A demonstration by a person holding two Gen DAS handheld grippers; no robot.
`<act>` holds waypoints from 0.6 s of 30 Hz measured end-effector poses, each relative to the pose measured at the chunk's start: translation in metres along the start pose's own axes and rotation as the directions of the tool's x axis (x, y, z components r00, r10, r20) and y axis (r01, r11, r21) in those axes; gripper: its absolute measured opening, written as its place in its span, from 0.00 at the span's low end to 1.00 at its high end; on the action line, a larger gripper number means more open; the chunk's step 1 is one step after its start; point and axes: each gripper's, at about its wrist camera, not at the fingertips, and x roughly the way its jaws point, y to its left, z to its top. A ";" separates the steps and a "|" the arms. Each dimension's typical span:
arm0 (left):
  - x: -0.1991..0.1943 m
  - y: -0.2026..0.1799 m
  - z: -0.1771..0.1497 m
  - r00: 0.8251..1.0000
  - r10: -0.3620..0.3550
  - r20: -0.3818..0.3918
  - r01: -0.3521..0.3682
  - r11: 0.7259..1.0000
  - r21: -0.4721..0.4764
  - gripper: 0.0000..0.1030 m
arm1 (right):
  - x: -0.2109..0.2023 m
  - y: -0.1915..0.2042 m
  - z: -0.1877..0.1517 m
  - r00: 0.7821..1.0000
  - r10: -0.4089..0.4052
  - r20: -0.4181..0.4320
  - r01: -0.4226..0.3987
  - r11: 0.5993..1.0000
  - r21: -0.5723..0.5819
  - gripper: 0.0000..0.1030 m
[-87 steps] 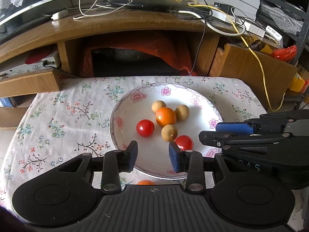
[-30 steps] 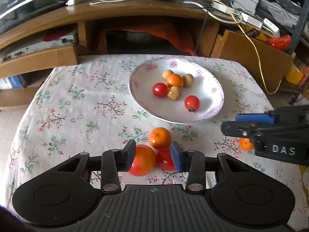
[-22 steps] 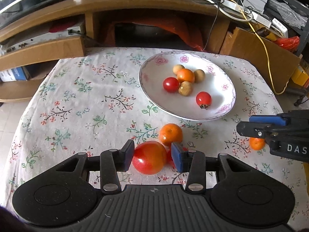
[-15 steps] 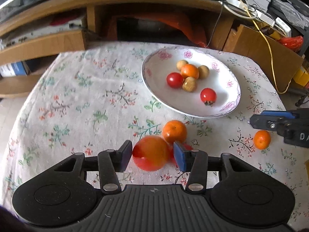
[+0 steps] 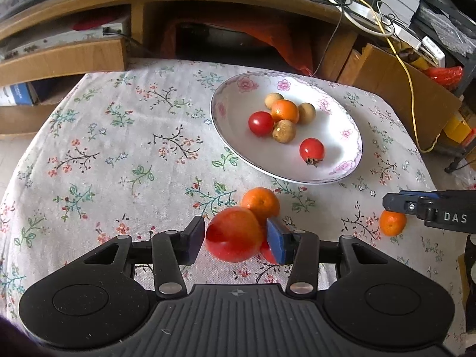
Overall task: Organize fruits
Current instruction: 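Grasp a large red tomato with the left gripper while the right grasps a tangerine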
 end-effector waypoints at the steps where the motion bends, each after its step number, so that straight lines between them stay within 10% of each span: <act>1: 0.000 0.000 0.000 1.000 -0.001 -0.002 0.001 1.000 -0.004 0.52 | 0.002 0.000 0.000 1.000 0.005 -0.009 -0.005 1.000 0.002 0.30; 18: -0.004 0.006 -0.003 1.000 -0.010 -0.021 0.010 1.000 -0.013 0.55 | 0.016 0.013 -0.009 0.998 -0.028 -0.050 0.024 0.996 -0.087 0.28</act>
